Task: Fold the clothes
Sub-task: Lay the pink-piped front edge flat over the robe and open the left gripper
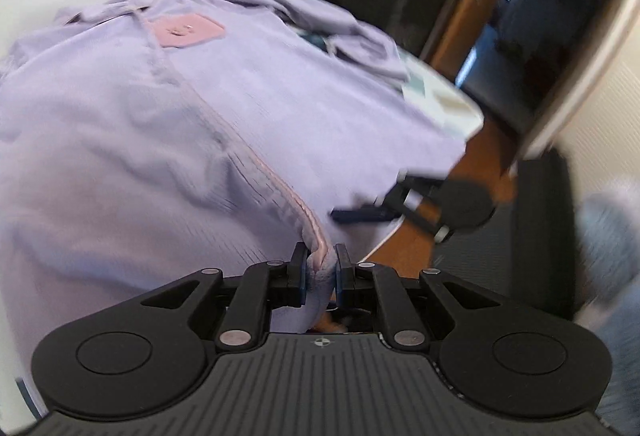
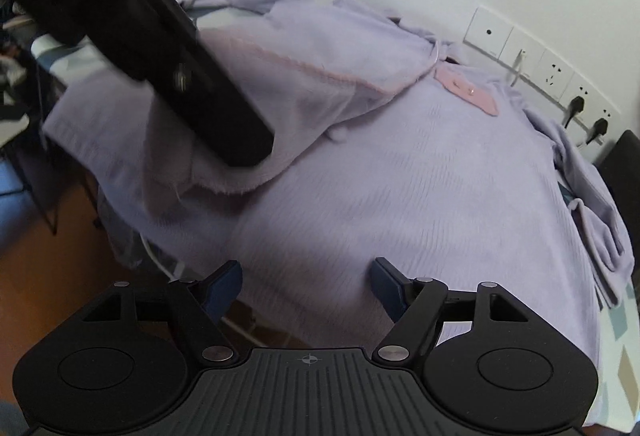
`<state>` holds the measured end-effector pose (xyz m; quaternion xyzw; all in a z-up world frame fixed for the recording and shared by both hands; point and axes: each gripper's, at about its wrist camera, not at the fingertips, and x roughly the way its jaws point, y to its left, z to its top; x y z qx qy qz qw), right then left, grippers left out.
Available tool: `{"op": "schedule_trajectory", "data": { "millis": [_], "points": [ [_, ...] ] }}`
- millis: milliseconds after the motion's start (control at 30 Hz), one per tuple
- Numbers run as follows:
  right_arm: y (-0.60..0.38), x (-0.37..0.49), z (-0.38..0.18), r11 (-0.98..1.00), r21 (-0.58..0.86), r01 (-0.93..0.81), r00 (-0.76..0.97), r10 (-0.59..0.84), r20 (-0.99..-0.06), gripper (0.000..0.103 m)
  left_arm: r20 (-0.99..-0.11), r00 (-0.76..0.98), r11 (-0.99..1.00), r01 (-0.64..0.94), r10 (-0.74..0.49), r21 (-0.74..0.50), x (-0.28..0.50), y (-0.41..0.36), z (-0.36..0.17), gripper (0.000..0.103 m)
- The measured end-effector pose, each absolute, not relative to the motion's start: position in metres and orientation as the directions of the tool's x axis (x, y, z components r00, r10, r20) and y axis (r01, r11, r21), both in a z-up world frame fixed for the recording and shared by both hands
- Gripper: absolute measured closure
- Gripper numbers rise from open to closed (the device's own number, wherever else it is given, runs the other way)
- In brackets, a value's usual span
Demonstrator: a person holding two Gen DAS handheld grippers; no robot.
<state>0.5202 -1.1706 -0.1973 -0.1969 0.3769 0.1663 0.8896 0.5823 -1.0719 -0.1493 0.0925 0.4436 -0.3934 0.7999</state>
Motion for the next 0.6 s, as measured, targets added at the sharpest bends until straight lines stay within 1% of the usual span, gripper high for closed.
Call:
{"op": "schedule_trajectory", "data": {
  "millis": [133, 267, 300, 333, 367, 400, 433, 467, 500, 600],
  "points": [
    [-1.190, 0.516, -0.194, 0.854, -0.277, -0.441, 0.651, 0.092, -0.753, 0.034, -0.815, 0.269, 0.652, 0.740, -0.514, -0.166, 0.583, -1.093, -0.175, 0.091],
    [-1.226, 0.522, -0.187, 0.906, -0.256, -0.336, 0.625, 0.011, -0.780, 0.035, -0.841, 0.290, 0.628, 0.775, -0.456, -0.073, 0.574, -1.109, -0.195, 0.091],
    [-1.233, 0.525, -0.181, 0.920, -0.248, -0.305, 0.625, -0.003, -0.781, 0.035, -0.843, 0.296, 0.630, 0.774, -0.449, -0.063, 0.572, -1.109, -0.198, 0.089],
    [-1.238, 0.528, -0.174, 0.932, -0.236, -0.275, 0.634, -0.009, -0.773, 0.034, -0.844, 0.299, 0.632, 0.773, -0.446, -0.060, 0.570, -1.109, -0.199, 0.084],
    [-1.242, 0.532, -0.167, 0.943, -0.224, -0.245, 0.643, -0.014, -0.765, 0.034, -0.840, 0.290, 0.633, 0.770, -0.459, -0.081, 0.569, -1.107, -0.199, 0.071],
    [-1.247, 0.535, -0.159, 0.954, -0.209, -0.216, 0.652, -0.018, -0.758, 0.034, -0.835, 0.278, 0.635, 0.766, -0.474, -0.105, 0.568, -1.105, -0.198, 0.052],
    [-1.250, 0.540, -0.152, 0.965, -0.178, -0.194, 0.662, -0.005, -0.749, 0.033, -0.832, 0.258, 0.636, 0.759, -0.491, -0.140, 0.567, -1.102, -0.197, 0.043],
    [-1.253, 0.544, -0.144, 0.974, -0.145, -0.173, 0.671, 0.009, -0.741, 0.033, -0.832, 0.242, 0.639, 0.752, -0.499, -0.164, 0.564, -1.099, -0.196, 0.031],
    [-1.254, 0.549, -0.137, 0.981, -0.109, -0.160, 0.677, 0.029, -0.736, 0.033, -0.832, 0.230, 0.642, 0.745, -0.505, -0.184, 0.562, -1.095, -0.195, 0.030],
    [-1.254, 0.568, -0.122, 0.990, -0.035, -0.137, 0.680, 0.068, -0.730, 0.033, -0.834, 0.262, 0.680, 0.713, -0.486, -0.172, 0.550, -1.079, -0.196, 0.030]
  ]
}}
